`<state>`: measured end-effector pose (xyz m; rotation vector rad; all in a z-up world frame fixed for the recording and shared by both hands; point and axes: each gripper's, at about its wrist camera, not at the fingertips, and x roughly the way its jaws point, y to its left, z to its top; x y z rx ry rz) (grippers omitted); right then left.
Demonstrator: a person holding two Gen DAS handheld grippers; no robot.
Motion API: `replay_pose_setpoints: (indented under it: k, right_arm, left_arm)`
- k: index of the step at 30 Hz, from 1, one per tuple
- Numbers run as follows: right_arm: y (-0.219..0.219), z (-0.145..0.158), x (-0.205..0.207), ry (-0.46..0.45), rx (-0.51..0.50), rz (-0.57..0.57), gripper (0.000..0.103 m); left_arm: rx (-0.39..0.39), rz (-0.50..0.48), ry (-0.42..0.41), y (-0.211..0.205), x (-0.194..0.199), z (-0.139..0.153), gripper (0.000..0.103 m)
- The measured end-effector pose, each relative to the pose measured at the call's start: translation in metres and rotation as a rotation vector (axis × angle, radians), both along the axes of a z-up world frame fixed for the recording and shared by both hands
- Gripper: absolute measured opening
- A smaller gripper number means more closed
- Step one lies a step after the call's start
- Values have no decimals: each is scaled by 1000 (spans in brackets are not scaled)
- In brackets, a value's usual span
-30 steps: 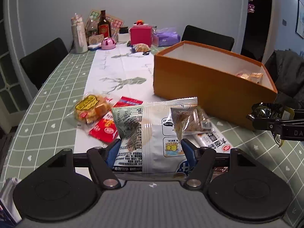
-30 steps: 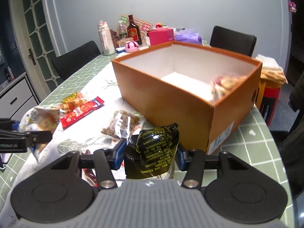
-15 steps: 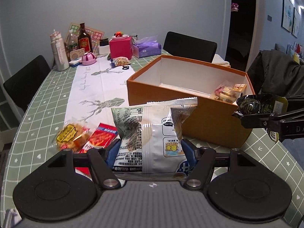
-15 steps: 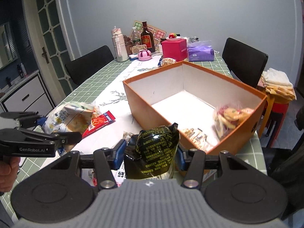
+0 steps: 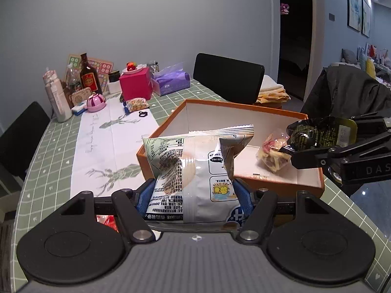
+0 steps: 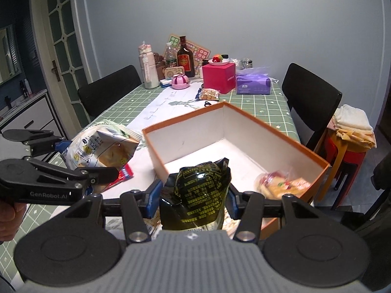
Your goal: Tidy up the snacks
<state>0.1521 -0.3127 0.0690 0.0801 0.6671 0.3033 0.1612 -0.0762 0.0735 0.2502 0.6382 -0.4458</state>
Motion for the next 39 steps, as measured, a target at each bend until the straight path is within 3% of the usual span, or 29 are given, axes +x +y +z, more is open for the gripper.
replay_pose_setpoints:
  k: [23, 35, 39]
  right_arm:
    - [-37, -10, 70, 147, 60, -92, 52]
    - [-38, -23, 139, 235, 100, -142, 52]
    - [-31, -33, 158, 264, 123, -142, 52]
  left_arm:
    - [108, -50, 65, -45, 61, -9, 78]
    - [254, -89, 84, -88, 99, -20, 78]
    - [334, -98, 96, -94, 116, -34, 78]
